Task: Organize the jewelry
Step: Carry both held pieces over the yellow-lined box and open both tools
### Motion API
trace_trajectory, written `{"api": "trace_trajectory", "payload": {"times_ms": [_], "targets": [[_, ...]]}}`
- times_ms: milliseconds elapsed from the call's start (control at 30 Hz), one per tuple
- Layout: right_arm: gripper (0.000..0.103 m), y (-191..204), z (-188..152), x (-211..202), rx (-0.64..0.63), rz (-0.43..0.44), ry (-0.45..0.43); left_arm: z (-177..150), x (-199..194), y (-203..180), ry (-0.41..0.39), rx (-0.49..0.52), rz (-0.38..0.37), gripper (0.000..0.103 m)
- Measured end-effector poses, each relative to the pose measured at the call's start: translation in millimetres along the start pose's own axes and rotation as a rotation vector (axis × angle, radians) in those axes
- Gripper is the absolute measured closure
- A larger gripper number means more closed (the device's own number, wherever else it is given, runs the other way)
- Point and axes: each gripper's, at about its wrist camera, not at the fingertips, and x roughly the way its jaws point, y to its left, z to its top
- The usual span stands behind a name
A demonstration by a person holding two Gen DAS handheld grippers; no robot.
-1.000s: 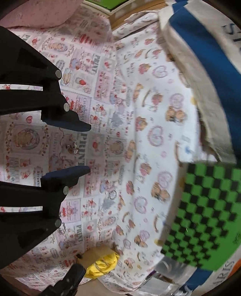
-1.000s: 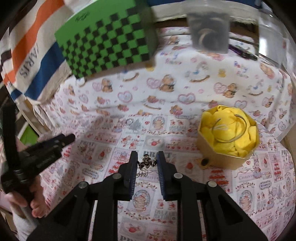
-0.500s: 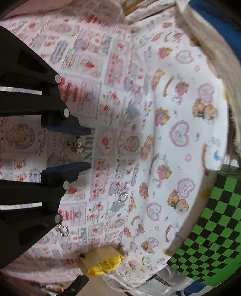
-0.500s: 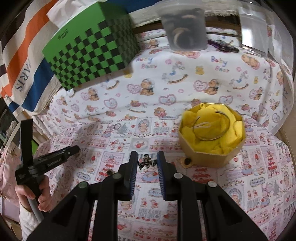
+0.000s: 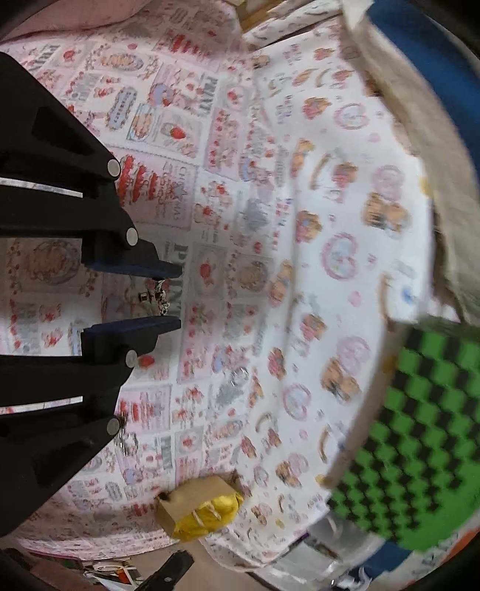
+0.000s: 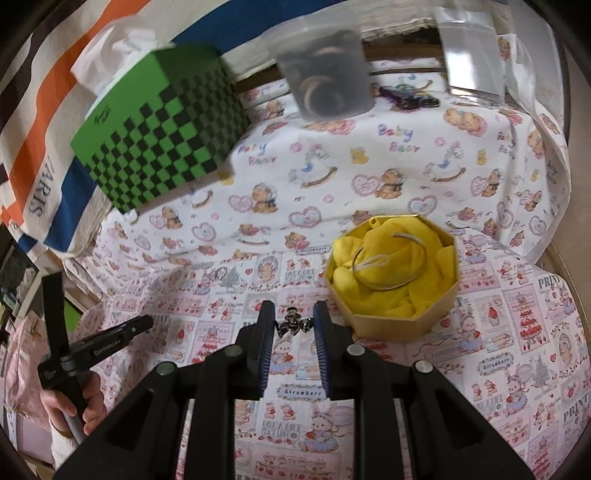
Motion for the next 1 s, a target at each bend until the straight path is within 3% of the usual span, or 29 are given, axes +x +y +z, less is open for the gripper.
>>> {"api": "trace_trajectory", "payload": {"times_ms": [200,433,567,800,1000], "targets": [[0.083,-24,11,-22,0.073,0.027,-0.066,14,-41,-20,-0.072,0.016,-0.099,0.083],[0.083,-54,20,-22,0.155,0.027,-0.101,29,-69,-68,-0.136,0.103,-0.114,0.083],[0.083,-68,22,-12,0.192,0.02,-0.08,33,-70,-104,-0.145,0.115,-0.165,0.083],[0.083,-107,25,5,0.309,0.073,-0.062,41,-37,-178,-0.054,0.175,-0.309,0.083],[0.083,-123,23,20,0.373,0.142,-0.015,43,11,-216,0.054,0.17,-0.332,0.083]]}}
